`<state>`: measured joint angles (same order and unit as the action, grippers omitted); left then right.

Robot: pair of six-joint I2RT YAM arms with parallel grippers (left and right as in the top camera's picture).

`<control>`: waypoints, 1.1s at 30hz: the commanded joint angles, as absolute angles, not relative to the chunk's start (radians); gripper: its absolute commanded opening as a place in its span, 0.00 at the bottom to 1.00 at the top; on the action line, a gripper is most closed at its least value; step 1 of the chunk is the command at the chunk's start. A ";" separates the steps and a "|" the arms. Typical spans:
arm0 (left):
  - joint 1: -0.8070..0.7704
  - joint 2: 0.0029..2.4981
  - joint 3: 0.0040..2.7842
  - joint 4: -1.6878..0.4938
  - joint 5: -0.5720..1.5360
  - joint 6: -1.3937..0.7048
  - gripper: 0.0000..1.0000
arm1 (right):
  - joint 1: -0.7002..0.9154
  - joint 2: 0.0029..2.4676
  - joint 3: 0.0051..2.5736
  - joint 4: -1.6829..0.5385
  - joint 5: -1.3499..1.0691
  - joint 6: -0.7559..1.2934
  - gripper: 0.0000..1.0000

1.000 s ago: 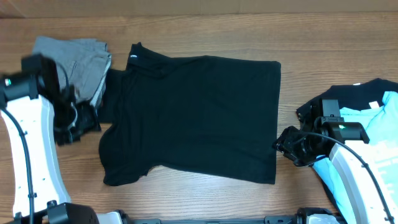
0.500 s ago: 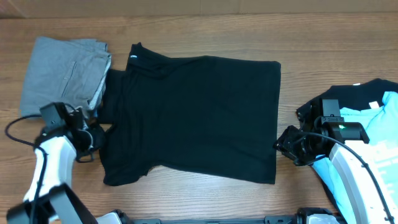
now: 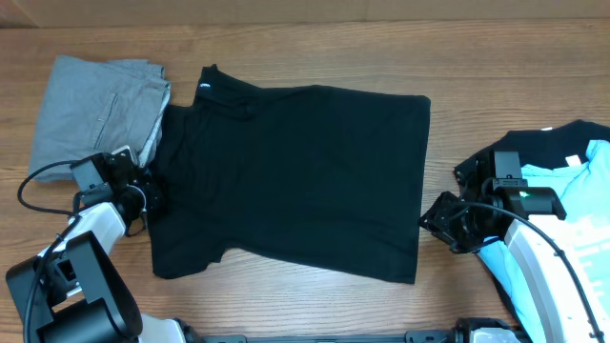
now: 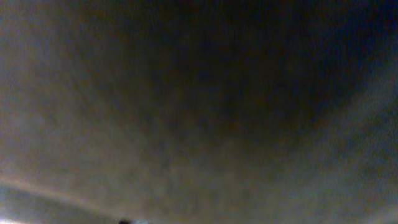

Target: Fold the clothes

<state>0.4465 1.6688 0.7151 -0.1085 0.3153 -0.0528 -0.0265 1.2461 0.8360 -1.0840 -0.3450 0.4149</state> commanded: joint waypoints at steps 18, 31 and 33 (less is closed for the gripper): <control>0.447 1.605 1.060 -0.805 0.359 0.031 0.57 | -0.028 1.261 0.794 -1.170 -0.339 0.480 0.43; 0.447 1.375 1.253 -1.266 0.359 -0.025 0.66 | -0.027 1.261 0.608 -1.167 -0.406 0.582 0.38; 0.447 1.372 1.253 -1.318 0.360 -0.031 0.65 | -0.027 1.261 0.557 -1.116 -0.422 0.621 0.36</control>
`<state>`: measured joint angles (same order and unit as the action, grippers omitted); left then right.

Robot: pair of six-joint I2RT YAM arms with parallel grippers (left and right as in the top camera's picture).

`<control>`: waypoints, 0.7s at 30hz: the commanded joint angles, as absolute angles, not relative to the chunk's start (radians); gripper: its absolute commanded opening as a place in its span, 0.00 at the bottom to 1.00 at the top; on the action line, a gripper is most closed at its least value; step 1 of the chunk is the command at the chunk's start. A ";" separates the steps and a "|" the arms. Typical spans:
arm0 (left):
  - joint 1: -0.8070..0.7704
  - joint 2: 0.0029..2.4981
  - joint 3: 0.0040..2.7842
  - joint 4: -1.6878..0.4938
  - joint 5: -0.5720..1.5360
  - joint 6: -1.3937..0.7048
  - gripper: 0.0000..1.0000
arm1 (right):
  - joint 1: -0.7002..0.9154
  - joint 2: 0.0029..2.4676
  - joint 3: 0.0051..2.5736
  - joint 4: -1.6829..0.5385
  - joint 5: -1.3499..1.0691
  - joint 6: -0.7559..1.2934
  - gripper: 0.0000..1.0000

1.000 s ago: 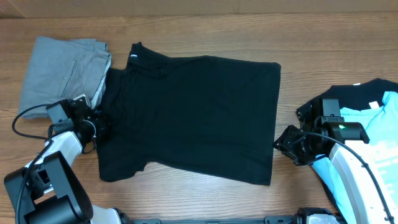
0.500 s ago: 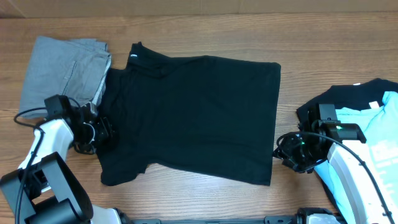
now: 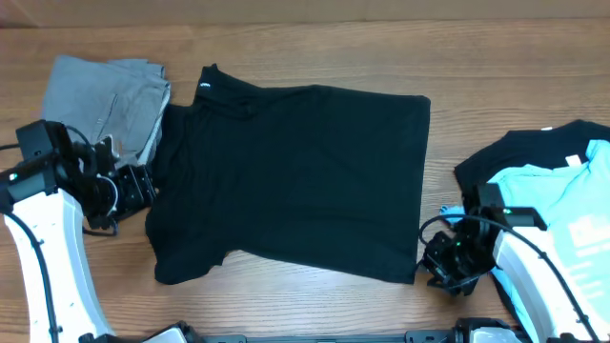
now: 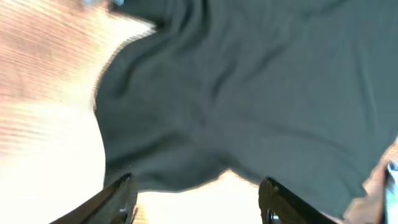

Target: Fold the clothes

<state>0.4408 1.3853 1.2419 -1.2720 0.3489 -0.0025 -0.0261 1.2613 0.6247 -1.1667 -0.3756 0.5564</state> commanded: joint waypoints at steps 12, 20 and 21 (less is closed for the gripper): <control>0.443 1.372 1.132 -1.380 0.367 -0.029 0.65 | -0.027 1.261 0.420 -0.871 -0.482 0.684 0.42; 0.437 1.372 1.074 -1.353 0.393 -0.023 0.64 | -0.027 1.261 0.427 -0.872 -0.492 0.682 0.04; 0.437 1.372 1.074 -1.351 0.393 -0.023 0.65 | -0.027 1.261 0.433 -0.875 -0.492 0.681 0.04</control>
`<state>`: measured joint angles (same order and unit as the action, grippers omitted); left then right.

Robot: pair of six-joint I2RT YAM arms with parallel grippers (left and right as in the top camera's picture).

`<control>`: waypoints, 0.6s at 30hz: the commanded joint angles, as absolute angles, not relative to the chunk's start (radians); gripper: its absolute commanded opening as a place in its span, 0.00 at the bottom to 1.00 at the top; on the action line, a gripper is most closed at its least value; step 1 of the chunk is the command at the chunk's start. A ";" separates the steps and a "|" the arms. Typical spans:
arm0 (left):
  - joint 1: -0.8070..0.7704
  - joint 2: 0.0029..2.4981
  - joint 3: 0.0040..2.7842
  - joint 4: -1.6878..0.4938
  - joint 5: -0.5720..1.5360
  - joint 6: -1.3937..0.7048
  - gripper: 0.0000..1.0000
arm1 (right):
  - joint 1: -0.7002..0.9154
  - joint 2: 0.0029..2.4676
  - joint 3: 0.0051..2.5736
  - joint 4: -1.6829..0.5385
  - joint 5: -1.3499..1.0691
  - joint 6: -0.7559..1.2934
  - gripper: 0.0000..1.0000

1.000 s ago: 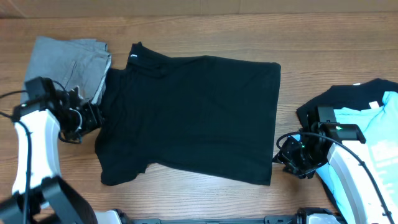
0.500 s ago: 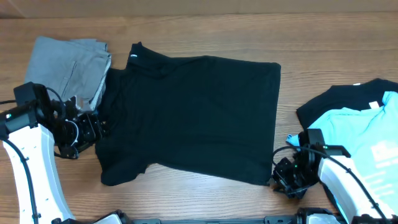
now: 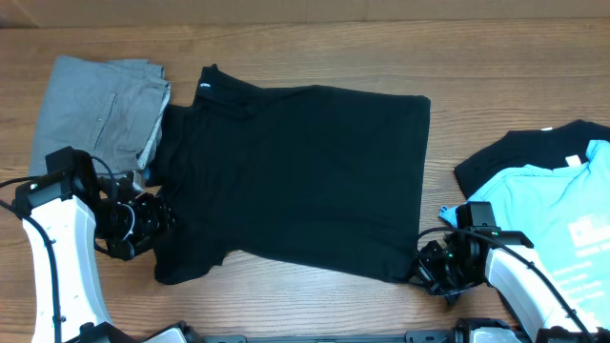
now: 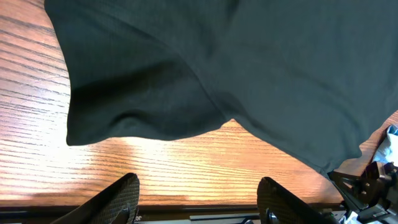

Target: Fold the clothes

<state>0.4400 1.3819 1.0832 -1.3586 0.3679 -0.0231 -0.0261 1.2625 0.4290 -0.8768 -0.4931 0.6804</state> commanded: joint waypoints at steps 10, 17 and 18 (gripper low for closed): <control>0.437 1.372 1.054 -1.363 0.419 -0.073 0.74 | -0.027 1.257 0.612 -0.938 -0.497 0.640 0.04; 0.432 1.372 0.914 -1.332 0.463 -0.137 0.70 | -0.027 1.257 0.617 -0.917 -0.522 0.640 0.04; 0.429 1.372 0.881 -1.311 0.466 -0.155 0.70 | -0.027 1.257 0.617 -0.916 -0.522 0.640 0.04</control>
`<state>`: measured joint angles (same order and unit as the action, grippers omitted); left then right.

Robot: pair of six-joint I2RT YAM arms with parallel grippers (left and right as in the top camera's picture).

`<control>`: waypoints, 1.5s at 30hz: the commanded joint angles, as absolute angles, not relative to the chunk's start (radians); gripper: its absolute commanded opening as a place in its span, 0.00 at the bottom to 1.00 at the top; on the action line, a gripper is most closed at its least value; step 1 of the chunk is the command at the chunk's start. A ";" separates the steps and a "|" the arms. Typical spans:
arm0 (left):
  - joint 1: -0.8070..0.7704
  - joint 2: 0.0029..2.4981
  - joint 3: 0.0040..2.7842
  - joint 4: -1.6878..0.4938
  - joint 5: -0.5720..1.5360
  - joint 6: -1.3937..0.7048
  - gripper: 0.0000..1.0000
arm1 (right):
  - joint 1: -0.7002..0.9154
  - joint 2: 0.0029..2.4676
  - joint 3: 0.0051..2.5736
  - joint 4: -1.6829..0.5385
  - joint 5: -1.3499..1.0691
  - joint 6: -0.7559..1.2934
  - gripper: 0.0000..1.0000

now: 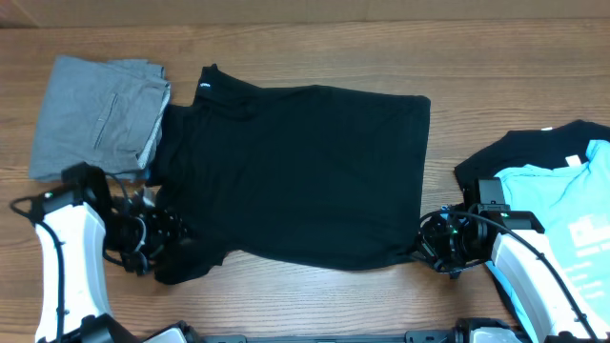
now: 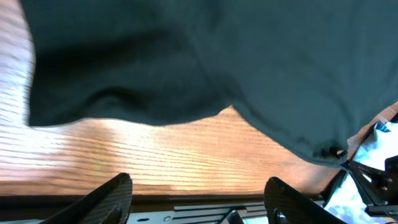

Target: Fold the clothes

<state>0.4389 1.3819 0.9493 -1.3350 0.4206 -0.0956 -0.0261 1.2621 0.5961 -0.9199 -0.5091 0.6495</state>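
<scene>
A black T-shirt (image 1: 295, 171) lies spread flat in the middle of the wooden table, collar to the upper left and hem to the right. My left gripper (image 1: 170, 234) sits low at the shirt's near-left sleeve (image 1: 186, 262). In the left wrist view my left gripper (image 2: 200, 196) is open, with bare wood between its fingers (image 2: 115, 198) and the sleeve's edge (image 2: 124, 102) just ahead. My right gripper (image 1: 427, 243) is against the shirt's near-right hem corner; its jaws are not clear.
A folded grey garment (image 1: 95, 110) lies at the back left beside the collar. A pile of black and light-blue shirts (image 1: 572, 186) lies at the right edge. The table's front edge with a metal rail (image 2: 205, 211) is close behind my left gripper.
My left gripper has moved right and slightly toward the front, closer to the sleeve, still open. My right gripper has moved from just below the hem corner up onto it.
At first both grippers were at the shirt's side edges, the left one against the cloth. Then the left arm stood back to the left and the right one lower. Both then sat near the shirt's front corners, and now they are right at them.
</scene>
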 commanded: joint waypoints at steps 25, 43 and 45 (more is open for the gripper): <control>0.686 1.381 0.720 -0.981 0.117 -0.292 0.77 | -0.028 1.257 0.617 -0.921 -0.529 0.625 0.04; 0.673 1.388 0.679 -0.936 0.263 -0.207 0.45 | -0.028 1.257 0.617 -0.910 -0.529 0.625 0.04; 0.673 1.388 0.674 -0.937 0.263 -0.235 0.50 | -0.028 1.257 0.617 -0.910 -0.530 0.625 0.04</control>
